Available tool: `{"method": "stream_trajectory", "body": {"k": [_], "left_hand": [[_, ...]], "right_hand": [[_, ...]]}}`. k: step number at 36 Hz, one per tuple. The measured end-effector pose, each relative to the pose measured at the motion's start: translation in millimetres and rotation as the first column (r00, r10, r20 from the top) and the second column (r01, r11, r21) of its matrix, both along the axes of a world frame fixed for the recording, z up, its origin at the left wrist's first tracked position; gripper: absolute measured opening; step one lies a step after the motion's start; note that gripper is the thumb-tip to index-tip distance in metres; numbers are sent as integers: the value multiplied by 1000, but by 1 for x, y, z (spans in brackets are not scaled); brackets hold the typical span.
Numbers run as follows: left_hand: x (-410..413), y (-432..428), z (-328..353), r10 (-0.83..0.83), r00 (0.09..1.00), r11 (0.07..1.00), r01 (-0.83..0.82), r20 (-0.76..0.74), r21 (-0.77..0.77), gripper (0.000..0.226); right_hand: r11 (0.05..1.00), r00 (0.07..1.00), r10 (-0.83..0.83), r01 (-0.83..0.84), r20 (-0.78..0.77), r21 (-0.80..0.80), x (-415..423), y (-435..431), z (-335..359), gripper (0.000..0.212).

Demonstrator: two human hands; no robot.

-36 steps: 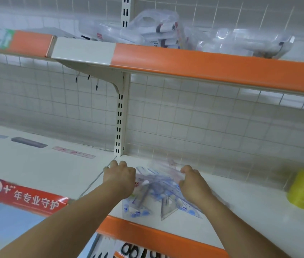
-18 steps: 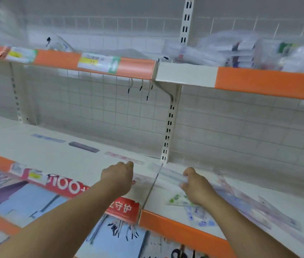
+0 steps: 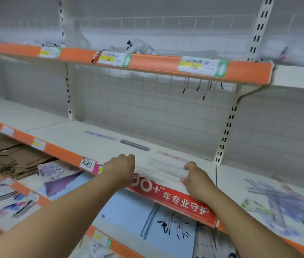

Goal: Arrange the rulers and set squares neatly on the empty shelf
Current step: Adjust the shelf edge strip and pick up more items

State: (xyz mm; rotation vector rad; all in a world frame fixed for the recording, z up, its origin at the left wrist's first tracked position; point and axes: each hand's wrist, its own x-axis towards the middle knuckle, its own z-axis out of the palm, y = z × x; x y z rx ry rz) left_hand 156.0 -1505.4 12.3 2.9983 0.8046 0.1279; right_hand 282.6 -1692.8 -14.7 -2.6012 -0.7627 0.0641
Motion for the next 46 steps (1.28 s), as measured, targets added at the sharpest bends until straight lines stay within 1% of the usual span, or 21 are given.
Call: {"method": "stream_trajectory", "body": {"k": [5,10,15,19,27,31,33,35,41,46], "left_hand": [[-19,34,-1,23,999,1000,-24,-26,-6,33],[-25,72,-4,50,998,999,-50,-29,-11,32],[-23,107,-6,54,999,998,-54,-10,-29,29],[-18,135,-6,57,998,998,-57,-14,-36,31],[3,194,-5,70,997,997,-70,-8,-8,28],[20,219,-3,72,997,997,-72,-34,-2,31],[29,231,-1,67,997,998,-67,-38,3,34],[37,241,1,62,997,998,-61,-45,14,39],[53,272,-2,38,995,999,-37,-88,8,45],[64,296,-5,-11,990,1000,8,-144,-20,58]], "right_hand": [[999,1000,27,-27,-5,-31,-11,38,-1,35],[999,999,31,-31,-9,-19,-13,72,0,34],[999,999,47,-47,-4,-11,-7,104,2,32],[998,998,58,-58,7,-6,2,132,2,34],[996,996,92,-92,3,3,25,187,-3,31],[995,996,93,-93,-8,33,40,211,-2,22],[995,996,94,-94,1,38,47,222,-1,15],[996,996,89,-90,22,29,54,231,0,13],[998,998,59,-60,24,13,64,252,-2,15],[1000,1000,28,-28,13,-1,70,267,-3,20]]}}
